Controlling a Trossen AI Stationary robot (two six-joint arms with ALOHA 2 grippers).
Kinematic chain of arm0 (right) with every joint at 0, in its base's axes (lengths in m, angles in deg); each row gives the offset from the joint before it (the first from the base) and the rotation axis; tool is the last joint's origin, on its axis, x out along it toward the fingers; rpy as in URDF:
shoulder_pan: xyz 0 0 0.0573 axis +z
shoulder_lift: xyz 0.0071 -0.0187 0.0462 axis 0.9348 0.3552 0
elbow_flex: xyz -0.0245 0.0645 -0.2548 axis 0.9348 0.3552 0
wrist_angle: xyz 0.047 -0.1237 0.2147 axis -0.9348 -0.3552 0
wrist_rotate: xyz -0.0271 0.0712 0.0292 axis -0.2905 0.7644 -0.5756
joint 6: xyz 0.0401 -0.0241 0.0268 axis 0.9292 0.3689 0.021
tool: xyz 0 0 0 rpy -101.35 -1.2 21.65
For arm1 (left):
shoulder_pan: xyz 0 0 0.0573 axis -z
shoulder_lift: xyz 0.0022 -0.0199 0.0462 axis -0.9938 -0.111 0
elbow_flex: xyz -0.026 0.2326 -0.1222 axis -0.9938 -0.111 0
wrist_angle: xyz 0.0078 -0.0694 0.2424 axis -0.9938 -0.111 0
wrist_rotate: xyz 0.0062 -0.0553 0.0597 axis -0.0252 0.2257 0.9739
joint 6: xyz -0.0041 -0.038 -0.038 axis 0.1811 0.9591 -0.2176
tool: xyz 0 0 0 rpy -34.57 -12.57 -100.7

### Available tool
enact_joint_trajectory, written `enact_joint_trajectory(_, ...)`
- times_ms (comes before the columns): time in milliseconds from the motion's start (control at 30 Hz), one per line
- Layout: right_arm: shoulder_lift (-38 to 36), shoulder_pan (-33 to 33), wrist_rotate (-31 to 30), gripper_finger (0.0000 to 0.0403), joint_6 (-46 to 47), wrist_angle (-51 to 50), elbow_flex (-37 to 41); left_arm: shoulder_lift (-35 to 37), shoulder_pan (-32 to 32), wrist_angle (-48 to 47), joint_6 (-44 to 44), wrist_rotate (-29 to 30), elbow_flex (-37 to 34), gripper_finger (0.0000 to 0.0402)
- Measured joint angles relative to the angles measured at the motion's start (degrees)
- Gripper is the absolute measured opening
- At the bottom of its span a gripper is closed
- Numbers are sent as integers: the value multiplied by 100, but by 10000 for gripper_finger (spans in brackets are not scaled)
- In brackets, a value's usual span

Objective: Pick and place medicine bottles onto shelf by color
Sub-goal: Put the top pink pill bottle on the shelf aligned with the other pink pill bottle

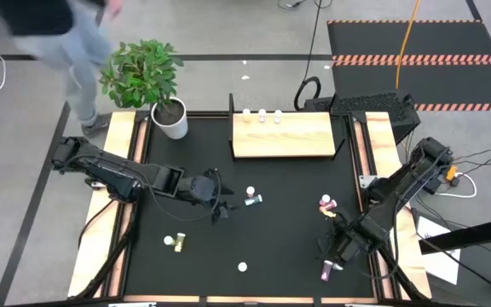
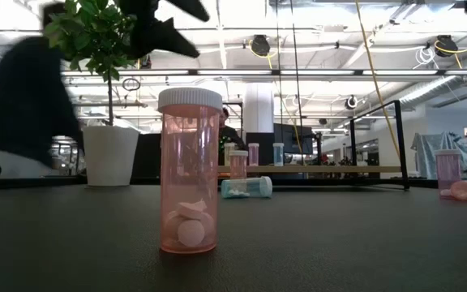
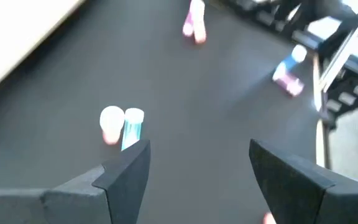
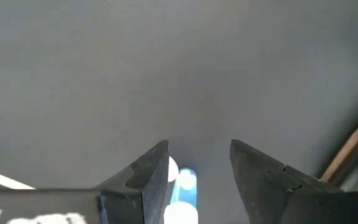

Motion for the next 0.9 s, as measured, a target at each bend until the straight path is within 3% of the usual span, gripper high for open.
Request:
enact_joint_trajectory(167,-505,-8,49,166,50,1612,962,-173,-174,853,199,-111,0,276)
enact_joint_trajectory(267,-661,122,-5,166,209,1968,1291,-352,-264,1215,382,-229,7,276)
enact_joint_trajectory(633,-907,275,-99,166,70,662,1381,-714,-34,1045,806,-300,2,275)
enact_joint_trajectory(900,-1407,41,-1716,166,-837,590,1381,-104,15,-369,1275,-167,48,275)
